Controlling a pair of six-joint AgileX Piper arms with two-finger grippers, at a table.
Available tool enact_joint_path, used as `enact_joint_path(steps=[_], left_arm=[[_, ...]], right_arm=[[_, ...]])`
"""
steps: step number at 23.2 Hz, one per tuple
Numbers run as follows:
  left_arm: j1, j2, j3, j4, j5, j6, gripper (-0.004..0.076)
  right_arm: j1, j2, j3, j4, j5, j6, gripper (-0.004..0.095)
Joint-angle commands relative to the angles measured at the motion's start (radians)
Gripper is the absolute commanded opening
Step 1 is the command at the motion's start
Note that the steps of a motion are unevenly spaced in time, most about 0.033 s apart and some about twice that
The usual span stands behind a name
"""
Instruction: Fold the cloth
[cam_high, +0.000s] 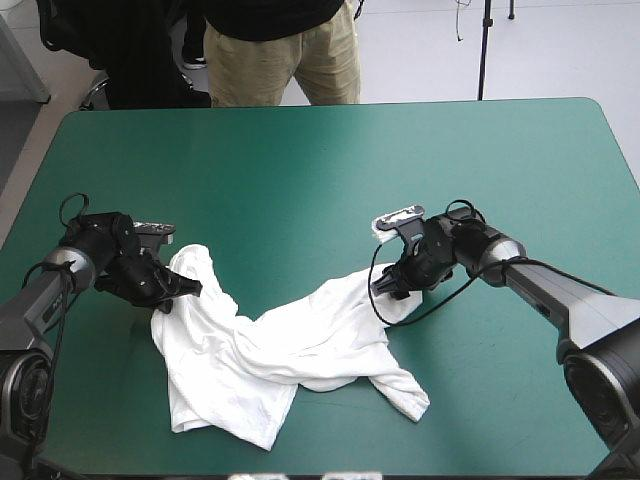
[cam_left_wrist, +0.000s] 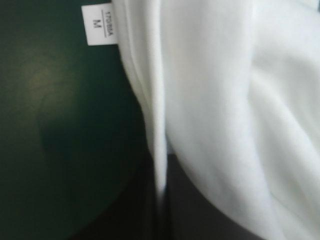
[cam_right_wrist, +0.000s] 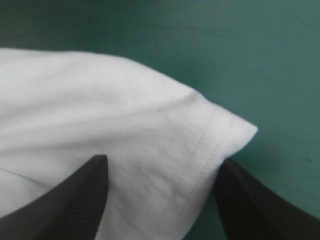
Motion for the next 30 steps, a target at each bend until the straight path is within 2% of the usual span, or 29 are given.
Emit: enact_joint_path(steps=[1,4,8,9,13,17,20,23,25,30], left_arm=[[-0.002,-0.029,-0.024,-0.018,-0.016,-0.001,-0.0017],[-0.002,-0.029,-0.024,-0.018,-0.023,-0.001,-0.0017],[-0.002,-0.036,-0.024,-0.018,-0.037,0.002,-0.0017],[-0.002,-0.040,-0.024,-0.018,-0.043,0.002,-0.0017],[-0.002,-0.132,-0.064,-0.016,-0.038,0.002,-0.0017],[-0.002,-0.256,-0.194,-0.015,0.016,0.002,-0.0017],[-0.002,-0.345,-0.401,-0.028,0.084,0.002,-0.0017],[-0.002,-0.408,-0.626,-0.033,0.096,0.002,-0.0017],[-0.002,-0.425,-0.779,-0.033,0.096,0.002,-0.0017],[-0.002,-0.427,-1.017,-0.066,0.100,0.002,-0.0017]], right_arm=[[-0.008,-0.018,-0.022,0.007,-0.030,0.008,0.0484],[-0.008,-0.016,-0.022,0.004,-0.035,-0.002,0.0369],[-0.008,-0.016,-0.022,-0.007,-0.026,-0.019,0.0017],[-0.008,-0.018,-0.022,-0.019,-0.026,-0.019,-0.0012],[-0.008,-0.085,-0.052,-0.098,-0.026,0.008,-0.0017],[-0.008,-0.272,-0.137,-0.217,-0.011,0.038,-0.0017],[-0.008,-0.429,-0.265,-0.309,0.009,0.042,-0.0017],[-0.008,-0.523,-0.421,-0.371,0.013,0.023,-0.0018],[-0.008,-0.552,-0.531,-0.374,0.013,-0.028,-0.0017],[-0.008,-0.570,-0.719,-0.324,0.032,-0.122,-0.0017]])
